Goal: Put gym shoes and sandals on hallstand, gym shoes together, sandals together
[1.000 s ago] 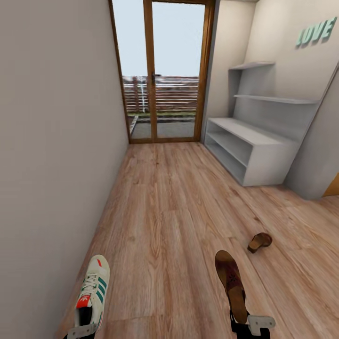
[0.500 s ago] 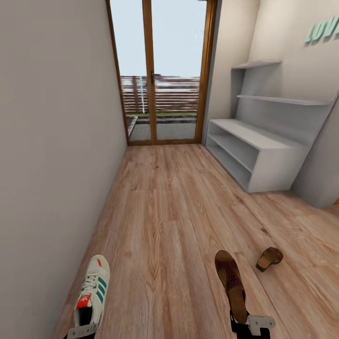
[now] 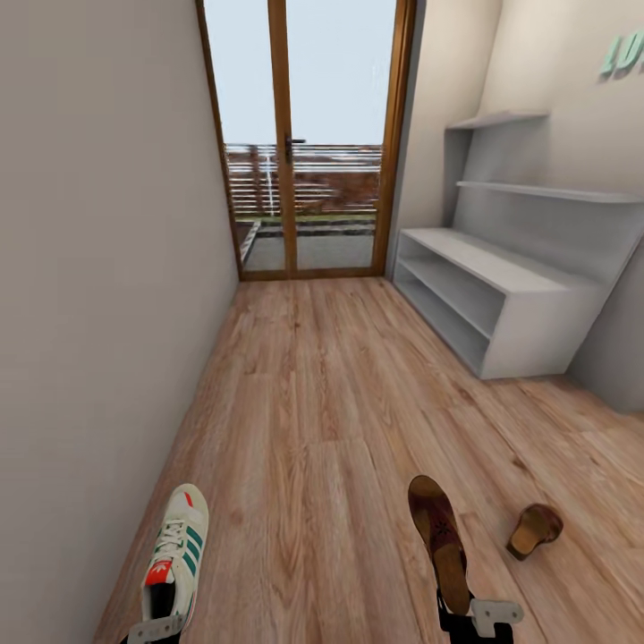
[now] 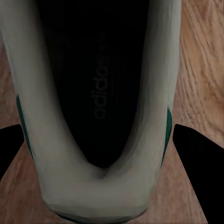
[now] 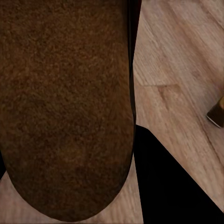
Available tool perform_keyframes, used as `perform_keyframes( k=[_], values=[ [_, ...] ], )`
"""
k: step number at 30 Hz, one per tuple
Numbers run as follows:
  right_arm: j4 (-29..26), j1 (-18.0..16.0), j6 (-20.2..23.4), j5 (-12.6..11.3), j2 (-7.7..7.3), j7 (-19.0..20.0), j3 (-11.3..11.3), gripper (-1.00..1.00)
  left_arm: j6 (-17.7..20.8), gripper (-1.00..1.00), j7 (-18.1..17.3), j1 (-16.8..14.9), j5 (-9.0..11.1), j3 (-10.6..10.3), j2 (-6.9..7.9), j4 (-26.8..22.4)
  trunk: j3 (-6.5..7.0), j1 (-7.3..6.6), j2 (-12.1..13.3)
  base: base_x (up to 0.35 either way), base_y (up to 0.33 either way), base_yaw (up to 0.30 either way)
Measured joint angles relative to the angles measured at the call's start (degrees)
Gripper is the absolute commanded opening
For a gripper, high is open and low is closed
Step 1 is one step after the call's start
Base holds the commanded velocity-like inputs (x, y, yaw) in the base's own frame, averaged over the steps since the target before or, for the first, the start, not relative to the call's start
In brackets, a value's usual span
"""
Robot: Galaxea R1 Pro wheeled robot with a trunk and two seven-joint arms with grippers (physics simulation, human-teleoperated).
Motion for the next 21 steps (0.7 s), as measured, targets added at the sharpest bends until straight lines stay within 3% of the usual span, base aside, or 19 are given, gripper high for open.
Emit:
perform_keyframes(
  k=[21],
  values=[
    [-0.1,0.0,0.0,0.0,-0.01,0.0,0.0,-1.00,0.0,-1.00,0.0,0.0,0.0,0.0,0.00,0.0,0.00,0.00,0.0,0.340,0.000,0.000]
  ],
)
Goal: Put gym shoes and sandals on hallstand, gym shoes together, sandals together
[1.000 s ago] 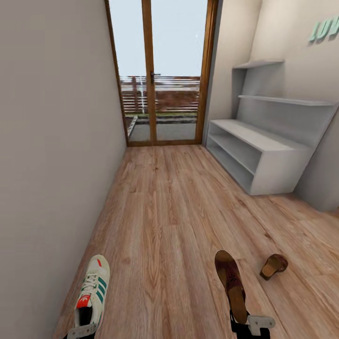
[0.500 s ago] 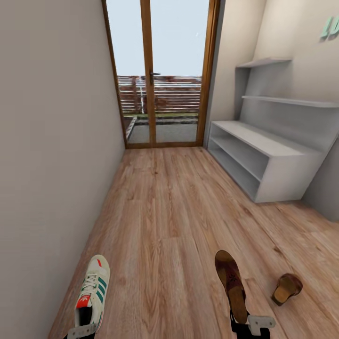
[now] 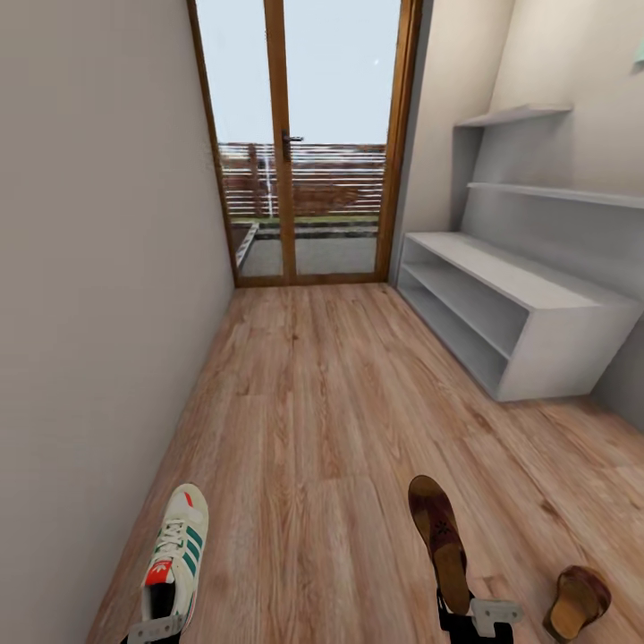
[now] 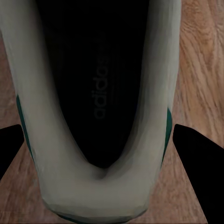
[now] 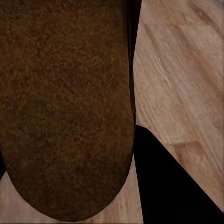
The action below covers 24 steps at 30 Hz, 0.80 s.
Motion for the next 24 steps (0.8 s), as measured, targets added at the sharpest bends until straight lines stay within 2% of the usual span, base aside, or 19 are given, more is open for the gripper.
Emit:
perform_keyframes(
  k=[24],
  values=[
    [0.1,0.0,0.0,0.1,0.00,0.0,0.0,-1.00,0.0,-1.00,0.0,0.0,0.1,0.0,0.00,0.0,0.00,0.00,0.0,0.340,0.000,0.000]
  ],
)
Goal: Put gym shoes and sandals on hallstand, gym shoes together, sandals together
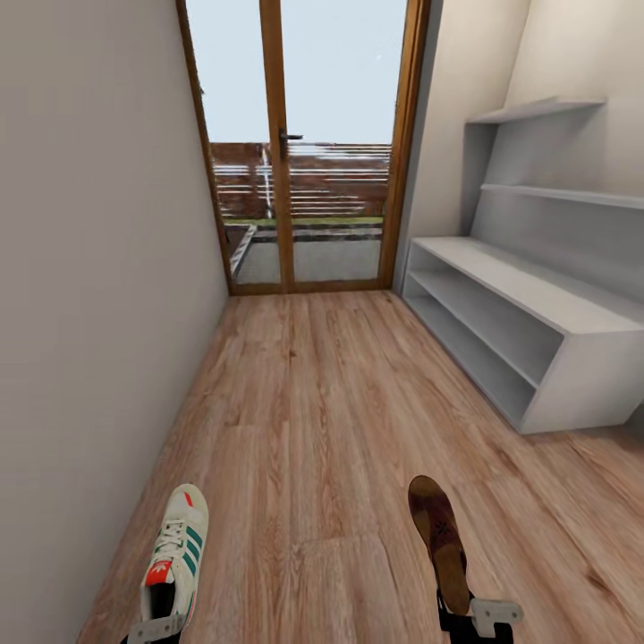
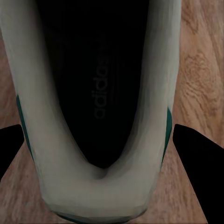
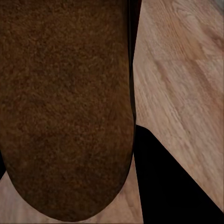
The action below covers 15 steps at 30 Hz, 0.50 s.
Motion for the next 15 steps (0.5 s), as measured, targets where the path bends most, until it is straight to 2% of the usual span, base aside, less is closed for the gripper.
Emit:
perform_keyframes(
  k=[15],
  values=[
    [-0.1,0.0,0.0,-0.1,0.00,-0.1,0.0,-1.00,0.0,-1.00,0.0,0.0,0.0,0.0,0.00,0.0,0.00,0.00,0.0,0.340,0.000,0.000]
  ],
)
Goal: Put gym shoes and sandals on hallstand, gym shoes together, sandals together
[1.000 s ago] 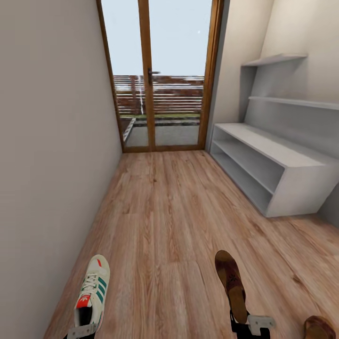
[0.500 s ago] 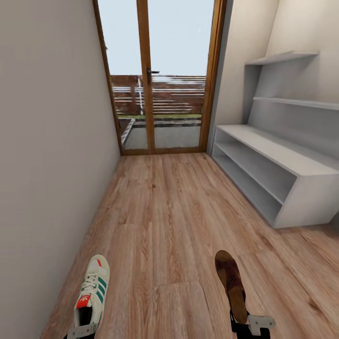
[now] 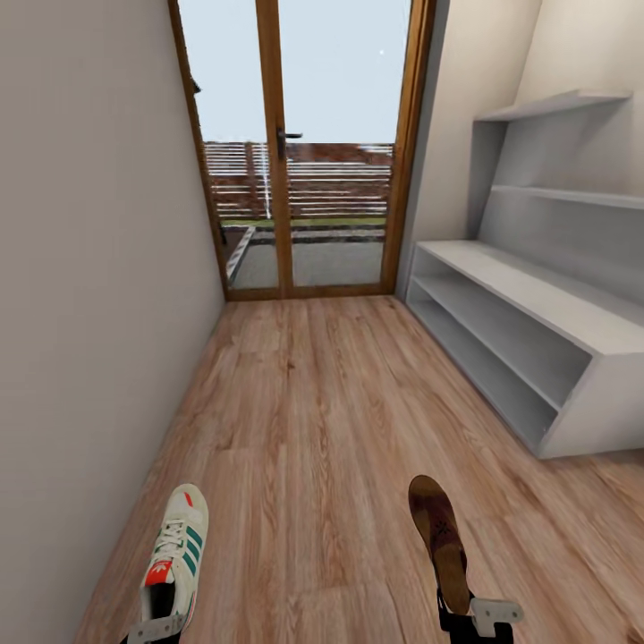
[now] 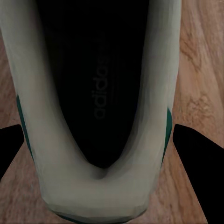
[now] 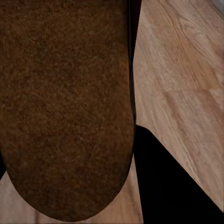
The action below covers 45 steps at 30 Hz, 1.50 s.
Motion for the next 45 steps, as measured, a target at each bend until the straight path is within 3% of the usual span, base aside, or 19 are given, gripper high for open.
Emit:
perform_keyframes(
  k=[45],
  values=[
    [0.1,0.0,0.0,0.0,0.00,0.0,0.0,-1.00,0.0,-1.00,0.0,0.0,0.3,0.0,0.07,0.0,0.00,0.00,0.0,0.340,0.000,0.000]
  ],
)
